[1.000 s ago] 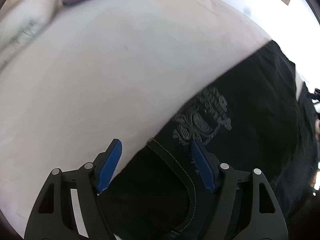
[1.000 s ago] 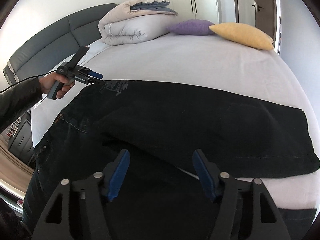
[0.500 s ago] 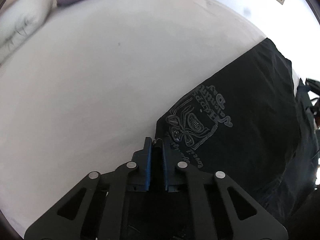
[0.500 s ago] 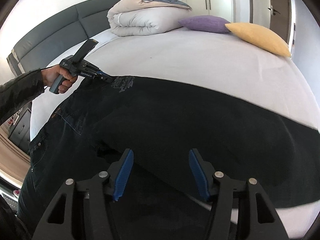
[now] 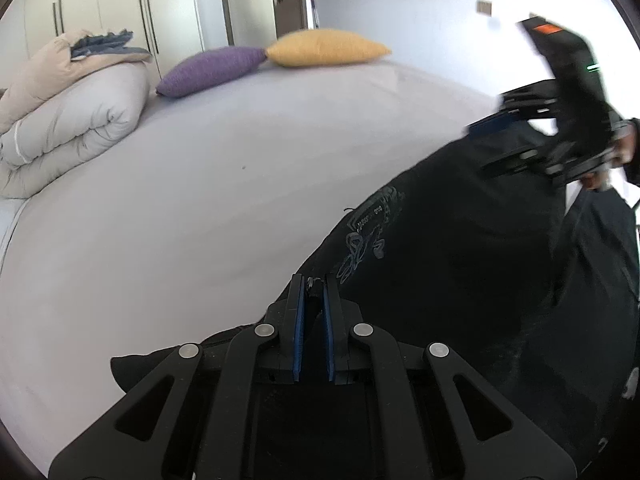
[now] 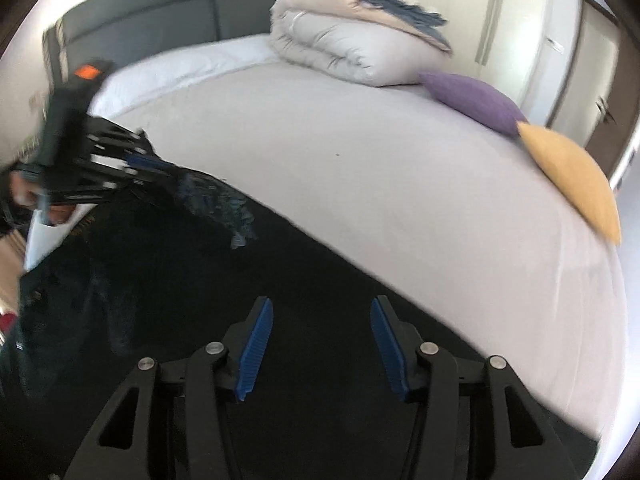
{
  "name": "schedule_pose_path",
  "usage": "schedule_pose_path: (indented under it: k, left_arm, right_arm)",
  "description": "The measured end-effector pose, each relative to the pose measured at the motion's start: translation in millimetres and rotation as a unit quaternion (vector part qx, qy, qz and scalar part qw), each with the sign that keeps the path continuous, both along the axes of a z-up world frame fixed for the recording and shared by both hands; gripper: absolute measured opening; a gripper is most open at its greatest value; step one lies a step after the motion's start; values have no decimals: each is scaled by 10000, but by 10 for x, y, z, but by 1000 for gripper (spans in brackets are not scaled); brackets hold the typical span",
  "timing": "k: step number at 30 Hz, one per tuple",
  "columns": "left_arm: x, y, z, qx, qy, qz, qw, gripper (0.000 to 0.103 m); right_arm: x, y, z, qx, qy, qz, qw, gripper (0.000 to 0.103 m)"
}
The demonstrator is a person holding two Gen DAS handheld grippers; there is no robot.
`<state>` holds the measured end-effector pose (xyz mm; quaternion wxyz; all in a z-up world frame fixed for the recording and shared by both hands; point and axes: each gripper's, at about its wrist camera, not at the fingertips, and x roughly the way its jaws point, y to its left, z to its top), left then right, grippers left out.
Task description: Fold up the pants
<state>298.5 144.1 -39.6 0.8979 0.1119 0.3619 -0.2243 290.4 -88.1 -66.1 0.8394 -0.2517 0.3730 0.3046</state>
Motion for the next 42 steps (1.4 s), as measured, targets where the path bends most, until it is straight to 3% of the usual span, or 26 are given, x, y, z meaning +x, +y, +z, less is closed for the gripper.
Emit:
schedule_pose_path:
  k: [9, 10, 11, 13, 16, 24, 28, 32, 36, 39, 41, 42]
  left_arm:
    - [-419, 17, 148, -242, -238, -32, 9994, 7]
    - [-424, 6, 156, -251, -231, -35, 9994, 7]
    - [-393, 36, 185, -252, -227, -40, 9994, 7]
    - [-422, 31, 195, -242, -219, -25, 9995, 7]
    - [-443, 66, 177, -303, -219, 36, 9993, 7]
    - [-508, 46, 221, -558, -179, 111, 9982, 7]
    - [-605, 33, 268, -590, -168, 113, 9981, 7]
    - [-740, 96, 277, -649, -129, 131, 9977, 7]
    - [-957, 148, 273, -664, -116, 47, 9977, 7]
    - [-1169, 141, 232, -513, -130, -2, 9986, 7]
    - [-1342, 118, 190, -346, -159, -49, 9993, 7]
    - [-1421, 99, 167, -215, -181, -66, 9996, 7]
  right_arm:
    - [417, 360, -202, -561, 149, 336, 9978, 54]
    - [438, 369, -221, -561, 196, 342, 9976, 47]
    - [457, 378, -239, -553, 284, 342, 9975, 31]
    - [462, 369, -231, -444, 369, 327, 9978, 16]
    - [403, 346, -199, -210, 440, 267, 9985, 10]
    - [214, 458, -119, 592, 649, -245, 9958, 5]
    - [12, 678, -130, 683, 639, -155, 9955, 5]
    - [-244, 822, -185, 459, 500, 94, 9976, 5]
    - [-724, 995, -251, -360, -122, 660, 9971, 5]
    - [-1265, 1106, -428, -1409, -970, 1249, 9773, 5]
    - [-1619, 1139, -623, -2238, -1677, 1631, 9461, 5]
    - [-1798, 1133, -741, -2673, -2101, 1826, 9225, 5]
